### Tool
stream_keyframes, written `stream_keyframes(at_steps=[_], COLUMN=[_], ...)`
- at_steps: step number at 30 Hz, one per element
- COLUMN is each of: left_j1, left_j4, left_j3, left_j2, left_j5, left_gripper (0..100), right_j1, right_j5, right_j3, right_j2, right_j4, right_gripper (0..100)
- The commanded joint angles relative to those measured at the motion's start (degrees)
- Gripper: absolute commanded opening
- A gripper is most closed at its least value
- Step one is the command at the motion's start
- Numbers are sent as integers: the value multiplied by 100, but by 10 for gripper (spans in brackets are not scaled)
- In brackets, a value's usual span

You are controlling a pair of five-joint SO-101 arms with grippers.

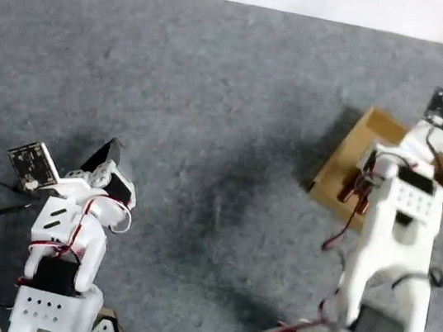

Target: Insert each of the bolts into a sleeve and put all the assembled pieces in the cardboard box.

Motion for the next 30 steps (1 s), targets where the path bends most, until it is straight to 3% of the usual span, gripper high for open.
stream_keyframes(at_steps=[1,6,11,14,18,22,28,30], left_j1=[-66,-92,-629,-752,-655,-84,259,259], left_j4=[105,211,220,642,1873,3147,3015,3376], left_j3=[119,110,66,-31,-435,-620,119,127], left_j2=[-136,-145,-145,-145,-145,-145,-75,-75], left_j5=[-35,-44,-44,-53,-747,-1468,-2365,-2576], left_gripper=[6,6,6,6,5,5,7,7], right_j1=[-400,-1077,-1692,-1851,-1842,-1824,-1824,-1824], right_j5=[-105,-105,-105,-105,-105,-105,-105,-105], right_j3=[734,2352,3837,4558,5508,6571,7530,7521], right_j2=[-1552,-3371,-5147,-6211,-7670,-9086,-9174,-9121], right_j4=[66,57,48,48,57,92,163,365], right_gripper=[251,251,251,251,251,248,245,245])
